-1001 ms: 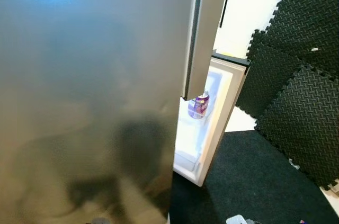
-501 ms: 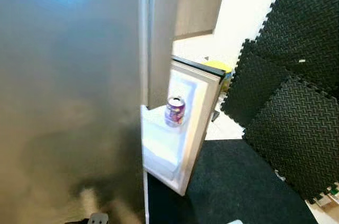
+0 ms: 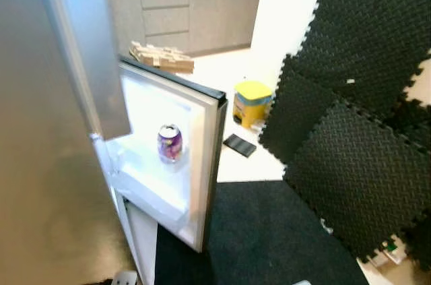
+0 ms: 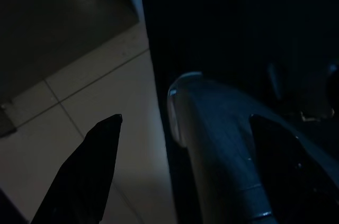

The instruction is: Restocking fridge

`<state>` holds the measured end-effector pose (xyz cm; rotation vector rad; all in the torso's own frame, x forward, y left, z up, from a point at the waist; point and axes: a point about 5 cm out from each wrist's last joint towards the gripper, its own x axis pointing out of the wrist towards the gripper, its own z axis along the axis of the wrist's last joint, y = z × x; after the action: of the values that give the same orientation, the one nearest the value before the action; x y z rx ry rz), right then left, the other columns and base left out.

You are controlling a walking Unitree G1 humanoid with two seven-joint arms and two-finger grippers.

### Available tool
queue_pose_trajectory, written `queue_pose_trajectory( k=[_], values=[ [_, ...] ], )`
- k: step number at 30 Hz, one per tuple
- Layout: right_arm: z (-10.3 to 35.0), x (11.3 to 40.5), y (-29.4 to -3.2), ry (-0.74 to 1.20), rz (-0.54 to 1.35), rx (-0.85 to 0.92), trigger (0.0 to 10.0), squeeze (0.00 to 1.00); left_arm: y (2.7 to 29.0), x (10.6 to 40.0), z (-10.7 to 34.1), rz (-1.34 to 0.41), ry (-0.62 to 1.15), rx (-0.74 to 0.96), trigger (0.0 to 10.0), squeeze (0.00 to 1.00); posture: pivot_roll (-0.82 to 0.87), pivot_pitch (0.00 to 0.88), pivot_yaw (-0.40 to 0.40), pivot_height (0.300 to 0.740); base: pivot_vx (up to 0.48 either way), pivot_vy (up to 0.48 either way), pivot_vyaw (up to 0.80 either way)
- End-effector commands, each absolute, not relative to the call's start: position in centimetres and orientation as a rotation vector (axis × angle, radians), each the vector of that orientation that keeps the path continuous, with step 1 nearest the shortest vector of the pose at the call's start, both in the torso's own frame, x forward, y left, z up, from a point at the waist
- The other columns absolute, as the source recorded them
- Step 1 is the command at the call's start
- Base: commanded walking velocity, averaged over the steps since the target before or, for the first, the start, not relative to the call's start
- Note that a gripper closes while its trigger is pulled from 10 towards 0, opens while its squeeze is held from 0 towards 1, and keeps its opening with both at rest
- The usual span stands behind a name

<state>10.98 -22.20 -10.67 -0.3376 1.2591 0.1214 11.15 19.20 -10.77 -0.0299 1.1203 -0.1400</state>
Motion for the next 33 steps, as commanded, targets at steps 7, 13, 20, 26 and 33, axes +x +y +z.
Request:
queue_pose_trajectory(
  k=[7, 13, 20, 26, 33],
  values=[
    [-10.51, 11.36, -22.38, 1.244, 0.119, -0.321, 10.0, 0.00, 18.83, 9.74, -11.24, -0.160, 1.182, -0.030, 10.0, 0.00, -0.05, 0.000, -0.007, 0.740, 0.000, -0.480, 0.00],
    [-10.53, 11.33, -22.27, 1.244, 0.124, -0.310, 10.0, 0.00, 18.70, 9.69, -11.26, -0.163, 1.183, -0.033, 10.0, 0.00, -0.05, 0.000, -0.005, 0.740, 0.000, -0.480, 0.00],
    [-10.54, 11.39, -22.16, 1.242, 0.132, -0.302, 10.0, 0.00, 18.69, 9.73, -11.26, -0.160, 1.181, -0.034, 10.0, 0.00, -0.05, 0.000, -0.007, 0.740, 0.000, -0.137, 0.00],
    [-10.54, 11.44, -22.00, 1.241, 0.155, -0.307, 10.0, 0.00, 18.67, 9.75, -11.26, -0.159, 1.181, -0.034, 10.0, 0.00, -0.05, 0.000, -0.006, 0.740, 0.000, -0.240, 0.00],
    [-10.56, 11.42, -21.93, 1.241, 0.161, -0.298, 10.0, 0.00, 18.62, 9.78, -11.25, -0.164, 1.182, -0.030, 10.0, 0.00, -0.05, 0.000, -0.006, 0.740, 0.000, -0.378, 0.00]
  ],
)
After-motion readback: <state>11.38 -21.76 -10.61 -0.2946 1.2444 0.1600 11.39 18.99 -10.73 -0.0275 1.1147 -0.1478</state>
